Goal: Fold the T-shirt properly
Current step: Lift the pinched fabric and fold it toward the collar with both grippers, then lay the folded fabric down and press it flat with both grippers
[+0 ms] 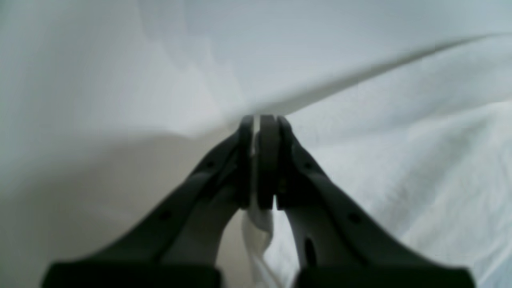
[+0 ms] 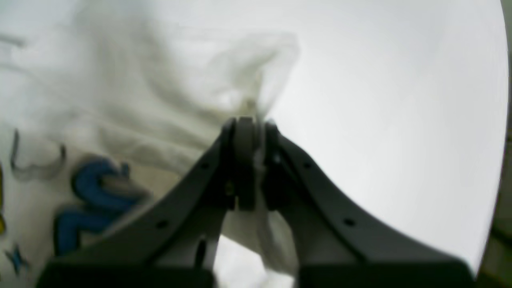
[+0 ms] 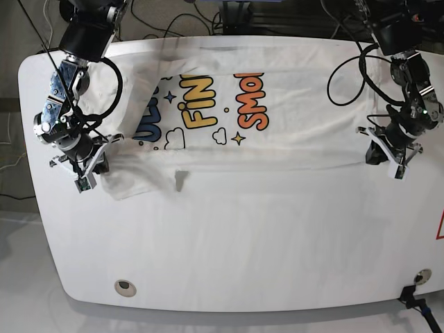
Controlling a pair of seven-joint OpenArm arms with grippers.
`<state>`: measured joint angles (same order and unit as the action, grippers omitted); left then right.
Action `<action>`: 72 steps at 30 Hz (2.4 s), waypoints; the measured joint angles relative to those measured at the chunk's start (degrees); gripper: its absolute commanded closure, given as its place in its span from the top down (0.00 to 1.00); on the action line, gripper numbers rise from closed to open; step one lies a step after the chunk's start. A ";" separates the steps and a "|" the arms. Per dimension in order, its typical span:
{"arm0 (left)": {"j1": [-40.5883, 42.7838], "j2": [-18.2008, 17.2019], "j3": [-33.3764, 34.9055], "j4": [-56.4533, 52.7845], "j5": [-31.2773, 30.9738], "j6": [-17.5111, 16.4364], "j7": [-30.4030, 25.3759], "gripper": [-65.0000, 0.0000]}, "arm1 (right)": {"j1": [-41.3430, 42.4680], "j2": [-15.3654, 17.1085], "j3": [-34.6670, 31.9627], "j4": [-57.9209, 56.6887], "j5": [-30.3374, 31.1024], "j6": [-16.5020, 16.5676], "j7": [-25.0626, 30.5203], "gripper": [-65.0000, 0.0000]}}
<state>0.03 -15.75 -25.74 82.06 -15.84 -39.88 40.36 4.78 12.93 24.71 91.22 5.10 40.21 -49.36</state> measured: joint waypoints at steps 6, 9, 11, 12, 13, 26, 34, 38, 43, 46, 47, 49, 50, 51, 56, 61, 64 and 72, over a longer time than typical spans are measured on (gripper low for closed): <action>5.97 -0.02 -0.02 7.43 -0.07 -0.09 0.44 0.00 | -5.92 -2.21 2.40 14.58 0.61 -0.07 -4.37 0.00; 7.80 -0.35 -0.90 10.05 -0.44 -0.50 3.50 0.00 | -8.46 -2.95 2.40 19.23 0.15 0.04 -8.79 0.00; 9.03 -0.39 -3.74 11.87 -0.76 -0.48 4.50 0.00 | -8.81 -2.95 2.40 20.94 0.87 0.11 -9.88 0.00; 9.73 -0.50 -4.81 13.07 -0.76 -0.50 6.14 0.00 | -9.18 -2.95 2.34 20.92 0.92 0.11 -9.86 0.00; 10.47 -0.50 -5.55 13.90 -0.87 -0.50 7.21 0.00 | -9.90 -2.91 2.29 20.94 0.94 0.09 -9.79 0.00; 17.99 -0.48 -8.87 15.17 -1.42 -0.68 10.62 0.00 | -19.21 -3.23 2.19 22.62 1.31 0.31 -9.97 0.00; 22.75 -0.46 -7.67 15.19 -1.09 -0.61 10.64 0.00 | -22.32 -3.58 2.03 22.01 1.33 0.24 -9.79 0.00; 22.80 -0.55 -5.44 14.95 -0.52 -0.46 10.80 0.00 | -22.73 -5.55 1.95 20.68 0.44 0.13 -10.47 0.17; 22.05 -0.63 -5.29 14.95 1.92 -0.42 10.69 0.44 | -22.73 -5.29 1.97 19.82 -0.02 0.07 -10.29 0.46; 19.56 -0.85 -3.50 14.88 4.87 -0.04 11.13 0.46 | -22.75 -4.76 2.05 19.34 0.04 0.09 -10.27 0.62; 18.86 -0.81 -3.21 14.88 5.66 -0.09 10.86 0.46 | -22.82 -4.02 2.01 19.21 0.02 0.09 -10.27 0.66; 18.01 -0.90 -3.23 15.06 6.16 -0.35 10.49 0.46 | -23.08 -3.37 2.14 19.26 -0.37 -0.17 -10.29 0.68; 17.68 -1.33 -3.34 15.13 6.88 -0.24 10.64 0.46 | -23.26 -3.41 2.21 19.26 -0.37 -0.13 -10.27 0.68; 17.40 -2.08 -3.34 15.08 6.91 -0.26 10.80 0.46 | -23.26 -3.41 2.23 19.28 -0.37 -0.13 -10.27 0.68; 16.09 -2.47 -4.63 16.85 6.91 -0.09 8.44 0.46 | -22.75 -3.48 2.27 21.57 0.20 -0.11 -10.27 0.68; 15.82 -2.71 -4.76 22.99 4.92 -0.17 8.31 0.46 | -20.20 -3.50 2.29 22.36 0.11 -0.11 -10.45 0.68; 16.20 -2.64 -4.59 23.65 -0.11 -0.24 8.20 0.45 | -19.21 -3.69 2.27 22.88 0.26 -0.11 -10.32 0.68; 22.01 -1.18 1.86 24.98 -6.82 -0.24 8.81 0.45 | -21.70 -3.48 2.03 22.99 18.84 -0.17 -10.45 0.68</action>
<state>22.04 -16.93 -23.88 107.04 -22.65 -40.12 49.17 -16.93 9.45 26.74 114.21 23.94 40.03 -59.81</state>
